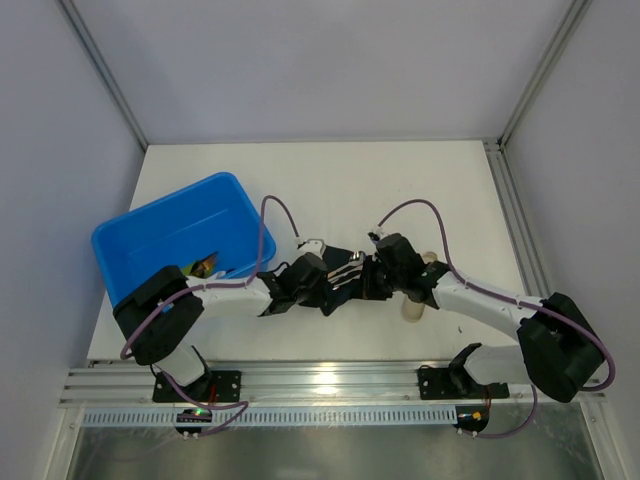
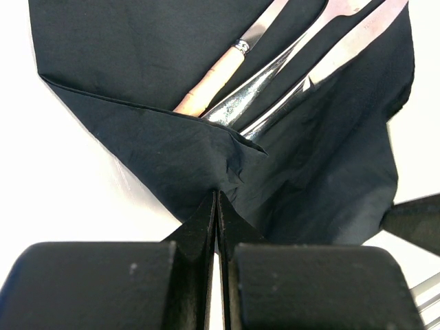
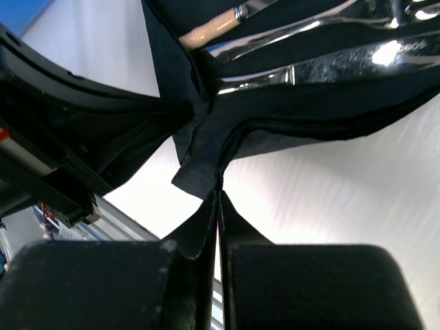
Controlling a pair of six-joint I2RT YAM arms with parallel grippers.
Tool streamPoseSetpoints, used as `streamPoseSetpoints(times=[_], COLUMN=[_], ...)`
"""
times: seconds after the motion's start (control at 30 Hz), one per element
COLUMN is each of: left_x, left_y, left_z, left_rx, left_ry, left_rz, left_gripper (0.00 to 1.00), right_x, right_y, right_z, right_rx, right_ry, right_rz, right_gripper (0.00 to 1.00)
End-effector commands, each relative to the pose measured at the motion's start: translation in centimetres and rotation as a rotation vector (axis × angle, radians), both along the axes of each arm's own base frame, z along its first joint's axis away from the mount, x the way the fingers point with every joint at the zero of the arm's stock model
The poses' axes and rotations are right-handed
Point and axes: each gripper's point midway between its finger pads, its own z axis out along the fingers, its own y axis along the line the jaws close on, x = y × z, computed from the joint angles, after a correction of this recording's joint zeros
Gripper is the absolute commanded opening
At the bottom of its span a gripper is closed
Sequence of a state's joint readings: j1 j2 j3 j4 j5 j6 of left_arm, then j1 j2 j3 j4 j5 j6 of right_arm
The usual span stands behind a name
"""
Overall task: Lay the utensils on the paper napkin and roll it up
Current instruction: Roll the napkin at the center of the board.
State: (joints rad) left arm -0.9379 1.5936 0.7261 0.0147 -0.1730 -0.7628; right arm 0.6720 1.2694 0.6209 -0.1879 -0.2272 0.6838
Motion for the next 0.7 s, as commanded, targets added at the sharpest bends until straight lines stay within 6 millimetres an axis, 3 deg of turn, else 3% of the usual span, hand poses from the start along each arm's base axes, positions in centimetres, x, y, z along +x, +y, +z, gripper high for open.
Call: streamPoseSetpoints(times=[0.0,0.27,0.43,0.67], left_x=[-0.2,-0.2,-0.2,-0.3], left_y=[0.7,0.8,0.5,0.5], left_z=[0.1,0.1,-0.1,-0.2], left_rx=[0.041,0.044,0.039,0.04], left_ry=[0.008,0.008,0.012,0.013], left_rz=[0.012,0.012,0.003,0.003], left_gripper=[0.0,0.0,0.0,0.0], right_x=[2.6,2.1,1.3,0.2], right_y=[0.8,0.7,0.8,0.9], right_z=[1.8,1.9,1.5,1.1], right_rx=[0.029,0.102,0.121,0.145], right_ry=[-0.083,-0.029,-0.001,0.016], right_rz=[-0.003,-0.033,-0.025,0.012], right_gripper=[0.04,0.04,0.18,0.28])
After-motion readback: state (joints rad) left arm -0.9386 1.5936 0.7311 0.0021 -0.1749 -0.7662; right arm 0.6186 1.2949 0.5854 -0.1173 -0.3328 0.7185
